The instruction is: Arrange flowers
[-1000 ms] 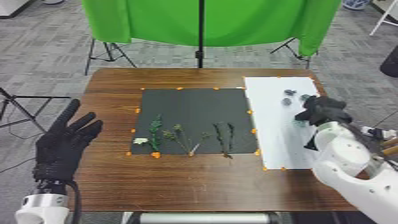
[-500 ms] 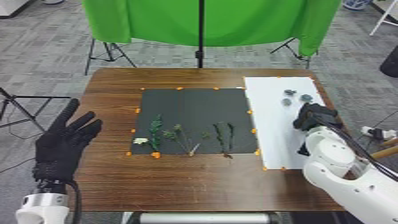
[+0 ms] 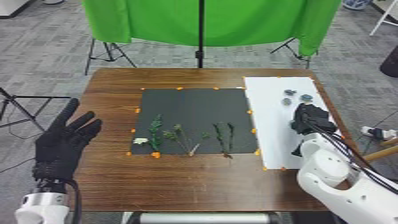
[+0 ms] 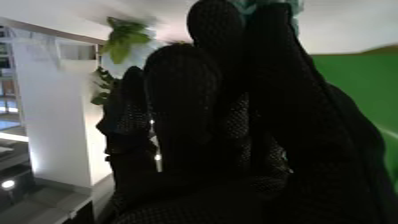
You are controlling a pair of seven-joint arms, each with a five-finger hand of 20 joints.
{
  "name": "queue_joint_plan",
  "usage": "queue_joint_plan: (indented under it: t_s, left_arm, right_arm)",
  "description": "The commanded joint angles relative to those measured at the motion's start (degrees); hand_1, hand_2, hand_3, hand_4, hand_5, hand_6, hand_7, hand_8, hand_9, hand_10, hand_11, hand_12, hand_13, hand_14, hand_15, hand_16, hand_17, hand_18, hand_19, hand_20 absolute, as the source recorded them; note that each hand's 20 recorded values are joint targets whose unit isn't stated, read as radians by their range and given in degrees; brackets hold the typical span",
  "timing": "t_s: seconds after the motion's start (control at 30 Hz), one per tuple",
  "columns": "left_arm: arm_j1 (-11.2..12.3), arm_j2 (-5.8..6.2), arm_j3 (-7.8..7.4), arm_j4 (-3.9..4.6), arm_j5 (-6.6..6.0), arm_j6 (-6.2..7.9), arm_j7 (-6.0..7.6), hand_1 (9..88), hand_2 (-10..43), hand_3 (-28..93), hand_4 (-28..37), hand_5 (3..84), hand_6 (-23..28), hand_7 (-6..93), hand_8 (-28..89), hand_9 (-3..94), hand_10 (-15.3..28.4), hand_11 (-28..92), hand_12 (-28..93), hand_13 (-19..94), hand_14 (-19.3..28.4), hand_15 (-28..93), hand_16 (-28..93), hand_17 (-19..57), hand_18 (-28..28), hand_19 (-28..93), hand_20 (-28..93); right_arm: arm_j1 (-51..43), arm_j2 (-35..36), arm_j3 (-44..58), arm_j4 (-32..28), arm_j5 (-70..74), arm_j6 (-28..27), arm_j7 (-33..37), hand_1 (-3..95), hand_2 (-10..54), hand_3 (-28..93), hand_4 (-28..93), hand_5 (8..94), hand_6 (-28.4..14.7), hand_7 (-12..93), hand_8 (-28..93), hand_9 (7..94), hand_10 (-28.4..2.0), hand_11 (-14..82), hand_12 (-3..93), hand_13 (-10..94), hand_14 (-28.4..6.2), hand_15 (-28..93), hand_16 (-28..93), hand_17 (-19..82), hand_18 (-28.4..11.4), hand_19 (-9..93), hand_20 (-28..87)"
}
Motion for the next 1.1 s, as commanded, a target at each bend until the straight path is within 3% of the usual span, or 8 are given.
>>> queue_joint_plan:
  t_s: [0.03,0.27,0.43,0.5,0.77,0.9,1.03,1.1]
  left_arm:
    - [0.62,-1.23,-1.17,-0.56,1.21,-0.63,-1.63,23.8,6.3,77,-27.1,31.7,4.5,12.6,-11,31.7,19.4,21,12,23,28.4,48,-6,-5.8,28.4,41,41]
    - [-0.24,-0.1,-0.55,-0.66,1.06,-0.39,-1.17,23.8,6.3,77,-27.2,31.7,4.6,12.5,-11,31.7,19.5,21,12,24,28.4,48,-6,-5.8,28.4,41,41]
    - [-2.98,-0.04,0.11,-0.09,1.86,-0.84,-2.86,23.8,6.4,77,-27.3,31.7,4.5,12.6,-11,31.7,19.5,21,12,24,28.4,48,-6,-5.8,28.4,41,41]
    - [-4.86,0.76,0.98,0.4,2.03,-1.09,-3.08,23.7,6.3,77,-27.3,31.7,4.6,12.6,-11,31.7,19.4,21,12,24,28.4,48,-6,-5.9,28.4,42,41]
    - [-14.01,2.46,4.4,3.18,3.17,-3.71,-4.21,23.8,6.4,77,-27.3,31.7,4.5,12.2,-11,31.6,19.4,21,12,23,28.4,48,-6,-5.7,28.4,42,41]
    - [-17.61,2.16,5.61,4.37,3.75,-5.0,-5.5,23.8,6.4,77,-27.2,31.6,4.5,12.1,-11,31.5,19.2,20,12,23,28.4,47,-6,-5.7,28.4,42,41]
    - [-18.71,2.37,6.19,4.83,3.91,-5.56,-5.58,23.8,6.4,77,-27.2,31.6,4.5,11.8,-10,31.5,19.2,20,12,23,28.4,47,-6,-5.6,28.4,42,41]
    - [-19.06,1.56,6.07,4.93,4.2,-5.82,-6.3,23.8,6.4,77,-27.2,31.6,4.6,11.6,-10,31.5,19.1,19,12,23,28.4,47,-6,-5.6,28.4,42,41]
  right_arm:
    - [5.57,-6.22,-1.68,-7.43,-1.09,3.12,-5.37,61.5,-9.5,62,-28,88.1,2.7,19,4,93.7,-4.9,19.6,33.2,82,-3.5,63,24,35,-21.9,81,44]
    - [21.93,-22.74,-15.63,-1.75,2.72,3.4,-13.96,60.3,-9.5,64,-28,88.2,2.5,19,5,93.7,-5.3,20.1,33.5,81,-3.7,64,24,34,-21.7,82,45]
    - [28.14,-34.03,-20.76,9.1,4.44,1.25,-19.85,58.7,-9.5,66,-28,88.0,2.8,19,5,93.7,-5.9,21.0,34.3,81,-3.8,65,25,33,-21.2,82,45]
    - [29.83,-37.11,-22.08,12.87,5.54,0.95,-20.82,58.0,-9.5,66,-28,87.4,2.8,19,5,93.7,-6.2,21.6,34.6,80,-4.0,66,25,33,-21.1,82,45]
    - [38.8,-42.94,-30.88,21.45,10.41,2.48,-15.57,56.3,-9.5,66,-28,84.0,2.8,19,3,91.7,-6.4,22.2,37.4,75,-4.9,70,25,30,-21.0,81,47]
    - [42.52,-44.27,-34.77,24.06,11.76,2.73,-13.07,55.4,-9.5,65,-28,82.9,2.8,18,2,89.7,-6.5,24.4,35.9,74,-5.1,71,24,29,-20.8,80,48]
    - [45.15,-44.73,-38.93,25.53,13.43,2.53,-11.72,54.9,-9.5,63,-28,82.1,3.4,16,0,87.1,-6.9,30.4,31.3,73,-5.0,72,23,28,-21.1,80,49]
    - [44.45,-44.71,-38.67,25.93,11.78,1.25,-12.32,54.6,-9.5,63,-28,81.4,3.6,15,0,86.0,-7.1,32.6,29.4,72,-5.0,72,23,27,-21.1,80,50]
